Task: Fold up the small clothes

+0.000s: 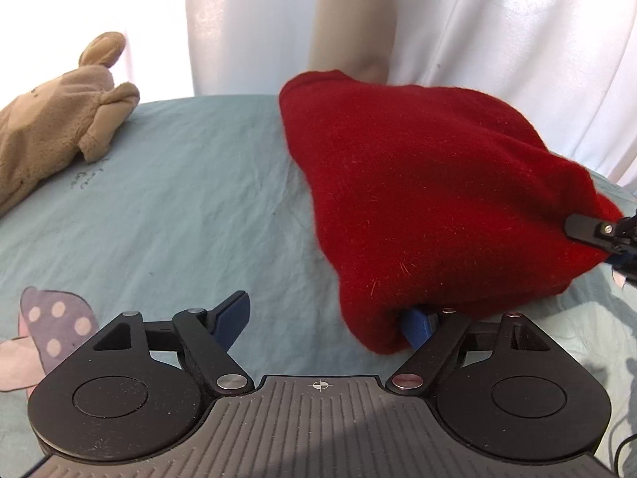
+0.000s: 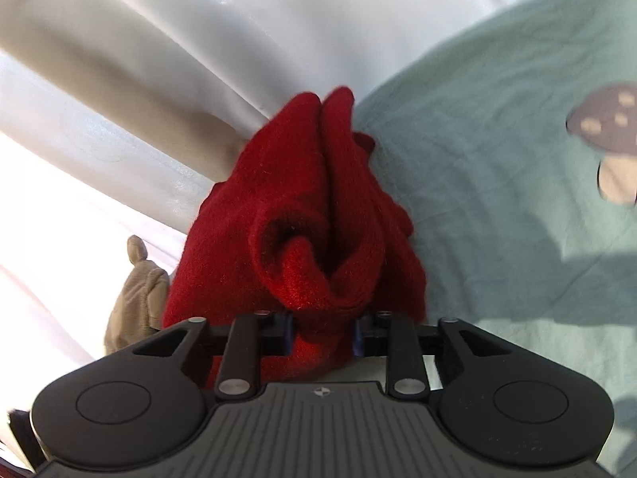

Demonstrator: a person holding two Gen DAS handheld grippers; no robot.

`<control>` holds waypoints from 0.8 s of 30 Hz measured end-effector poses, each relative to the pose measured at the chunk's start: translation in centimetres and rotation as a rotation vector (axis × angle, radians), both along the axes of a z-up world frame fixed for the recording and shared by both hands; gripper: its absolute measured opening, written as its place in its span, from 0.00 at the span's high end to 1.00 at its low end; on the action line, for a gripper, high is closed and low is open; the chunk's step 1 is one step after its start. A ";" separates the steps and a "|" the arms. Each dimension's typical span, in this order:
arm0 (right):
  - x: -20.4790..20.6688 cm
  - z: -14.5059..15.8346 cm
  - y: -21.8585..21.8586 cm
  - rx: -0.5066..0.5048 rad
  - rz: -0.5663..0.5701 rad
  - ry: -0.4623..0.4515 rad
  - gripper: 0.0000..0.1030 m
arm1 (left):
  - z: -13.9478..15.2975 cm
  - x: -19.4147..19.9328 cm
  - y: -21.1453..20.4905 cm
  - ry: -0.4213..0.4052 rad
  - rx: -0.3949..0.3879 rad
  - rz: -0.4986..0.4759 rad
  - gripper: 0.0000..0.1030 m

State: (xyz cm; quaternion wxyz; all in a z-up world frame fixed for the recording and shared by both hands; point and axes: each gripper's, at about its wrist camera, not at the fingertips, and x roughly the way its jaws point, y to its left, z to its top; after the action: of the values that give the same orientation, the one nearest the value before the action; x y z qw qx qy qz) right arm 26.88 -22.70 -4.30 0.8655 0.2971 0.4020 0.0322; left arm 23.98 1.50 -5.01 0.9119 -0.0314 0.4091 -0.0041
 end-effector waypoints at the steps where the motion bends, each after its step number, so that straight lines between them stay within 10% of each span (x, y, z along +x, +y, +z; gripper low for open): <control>1: -0.3 0.9 0.6 -0.063 0.014 -0.045 0.80 | 0.0 -0.1 0.2 0.006 -0.009 0.003 0.18; 6: -0.2 -0.7 1.7 -0.334 0.082 0.019 0.77 | -0.1 -0.8 0.8 0.049 -0.038 -0.005 0.16; 8: -0.5 -1.5 0.8 -0.323 0.070 0.058 0.55 | 0.5 -1.5 1.8 0.064 -0.074 -0.013 0.16; 14: -1.5 2.8 -0.2 -0.409 0.073 -0.010 0.48 | 4.4 -1.9 5.0 -0.046 -0.050 0.068 0.14; 24: 3.3 3.2 8.6 -0.812 0.314 -0.064 0.31 | 3.5 4.0 -0.1 0.004 -0.030 0.022 0.06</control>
State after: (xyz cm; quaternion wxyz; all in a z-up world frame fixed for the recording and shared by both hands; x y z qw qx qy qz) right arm 30.22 -14.05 -1.10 0.9087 -0.1332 0.3955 0.0120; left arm 27.93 1.38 -1.51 0.9104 -0.0495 0.4107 -0.0003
